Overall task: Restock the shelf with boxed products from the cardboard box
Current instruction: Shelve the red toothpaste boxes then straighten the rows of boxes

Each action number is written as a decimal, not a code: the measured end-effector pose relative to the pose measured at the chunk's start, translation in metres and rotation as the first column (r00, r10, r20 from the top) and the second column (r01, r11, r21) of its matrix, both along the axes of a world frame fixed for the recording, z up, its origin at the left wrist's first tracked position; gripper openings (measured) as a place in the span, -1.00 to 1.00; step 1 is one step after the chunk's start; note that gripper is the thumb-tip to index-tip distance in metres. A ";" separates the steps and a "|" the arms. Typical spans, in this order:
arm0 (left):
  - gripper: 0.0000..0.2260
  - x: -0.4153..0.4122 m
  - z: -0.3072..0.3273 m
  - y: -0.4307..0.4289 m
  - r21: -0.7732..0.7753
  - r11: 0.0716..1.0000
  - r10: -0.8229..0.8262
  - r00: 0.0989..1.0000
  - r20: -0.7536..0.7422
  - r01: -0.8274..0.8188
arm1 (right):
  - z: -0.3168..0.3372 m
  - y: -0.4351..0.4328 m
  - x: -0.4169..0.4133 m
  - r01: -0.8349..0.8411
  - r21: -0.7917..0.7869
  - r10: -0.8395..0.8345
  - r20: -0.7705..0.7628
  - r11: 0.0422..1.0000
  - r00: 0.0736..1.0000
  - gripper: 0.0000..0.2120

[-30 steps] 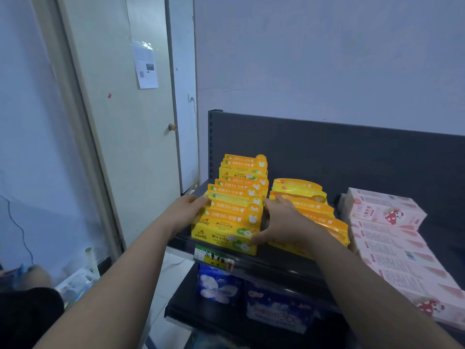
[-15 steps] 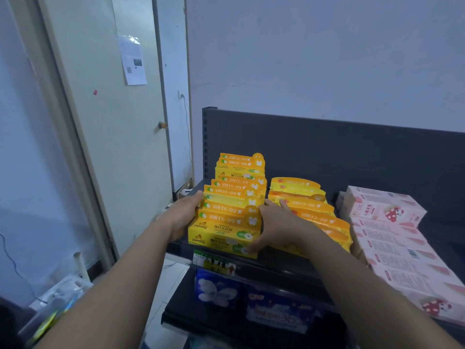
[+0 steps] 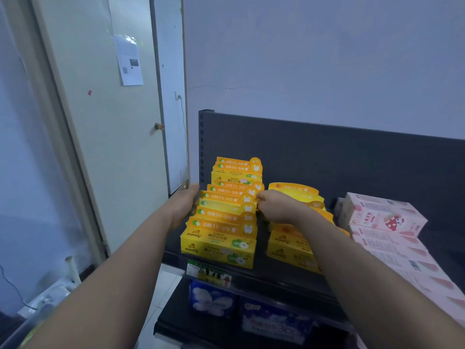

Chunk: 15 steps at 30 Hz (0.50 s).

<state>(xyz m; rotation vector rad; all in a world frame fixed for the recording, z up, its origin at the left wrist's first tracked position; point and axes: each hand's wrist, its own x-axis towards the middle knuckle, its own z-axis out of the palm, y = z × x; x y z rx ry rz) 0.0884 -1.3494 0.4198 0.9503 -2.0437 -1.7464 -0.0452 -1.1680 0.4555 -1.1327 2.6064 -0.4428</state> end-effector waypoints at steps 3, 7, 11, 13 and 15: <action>-0.60 -0.007 0.002 0.001 0.023 1.000 0.011 1.000 0.003 -0.011 | -0.005 -0.008 0.001 -0.034 0.023 0.033 0.009 0.999 0.999 -0.73; -0.57 -0.007 -0.002 -0.008 0.005 1.000 -0.010 1.000 0.000 0.010 | -0.008 -0.009 -0.009 -0.014 -0.003 0.014 0.022 1.000 1.000 -0.80; -0.55 -0.012 -0.008 -0.022 -0.014 0.999 -0.036 0.999 -0.006 0.036 | -0.007 -0.006 -0.020 0.013 -0.056 -0.011 0.022 0.998 1.000 -0.69; -0.58 -0.017 -0.006 -0.025 -0.047 0.998 -0.045 0.999 0.006 0.046 | -0.002 -0.005 -0.023 0.033 -0.081 -0.035 -0.024 0.996 0.999 -0.56; -0.56 -0.026 -0.005 -0.028 -0.046 0.998 -0.051 0.999 -0.014 0.050 | 0.001 -0.008 -0.026 0.034 -0.081 -0.040 -0.075 0.996 0.996 -0.55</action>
